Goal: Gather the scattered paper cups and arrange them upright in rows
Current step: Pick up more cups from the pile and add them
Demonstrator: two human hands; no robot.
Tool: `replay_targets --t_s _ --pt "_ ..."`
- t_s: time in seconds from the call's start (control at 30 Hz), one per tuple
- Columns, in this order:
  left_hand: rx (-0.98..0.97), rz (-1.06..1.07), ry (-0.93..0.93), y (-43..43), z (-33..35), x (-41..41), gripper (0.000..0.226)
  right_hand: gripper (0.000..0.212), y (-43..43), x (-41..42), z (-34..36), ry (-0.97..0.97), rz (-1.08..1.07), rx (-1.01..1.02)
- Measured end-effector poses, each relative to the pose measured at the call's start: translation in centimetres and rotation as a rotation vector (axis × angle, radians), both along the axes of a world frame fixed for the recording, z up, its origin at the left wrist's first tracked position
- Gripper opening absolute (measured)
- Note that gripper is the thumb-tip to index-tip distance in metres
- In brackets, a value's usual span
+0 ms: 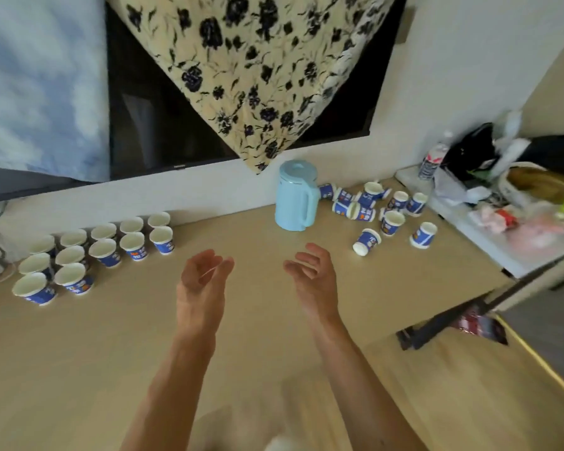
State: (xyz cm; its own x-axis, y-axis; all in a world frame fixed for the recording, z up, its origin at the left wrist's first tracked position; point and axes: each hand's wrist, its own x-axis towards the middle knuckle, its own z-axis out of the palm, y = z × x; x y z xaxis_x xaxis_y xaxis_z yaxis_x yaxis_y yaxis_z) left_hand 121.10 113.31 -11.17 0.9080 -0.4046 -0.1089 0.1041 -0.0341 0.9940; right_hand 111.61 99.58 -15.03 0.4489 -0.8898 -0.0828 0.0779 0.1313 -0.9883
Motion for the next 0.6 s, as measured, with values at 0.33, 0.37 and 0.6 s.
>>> replay_targets --t_s 0.33,0.37,0.6 --pt "0.042 -0.201 -0.009 -13.0 -0.6 -7.4 0.032 0.039 -9.6 -10.7 -0.4 0.079 -0.153 0.074" --pt "0.050 -0.220 -0.009 -14.2 -0.9 -7.7 0.032 0.038 -10.4 -11.1 -0.8 0.094 -0.159 0.080" --pt "0.065 -0.274 0.083 -24.9 -5.2 -8.6 0.030 0.031 -18.9 -12.9 -3.8 0.237 -0.151 0.102"
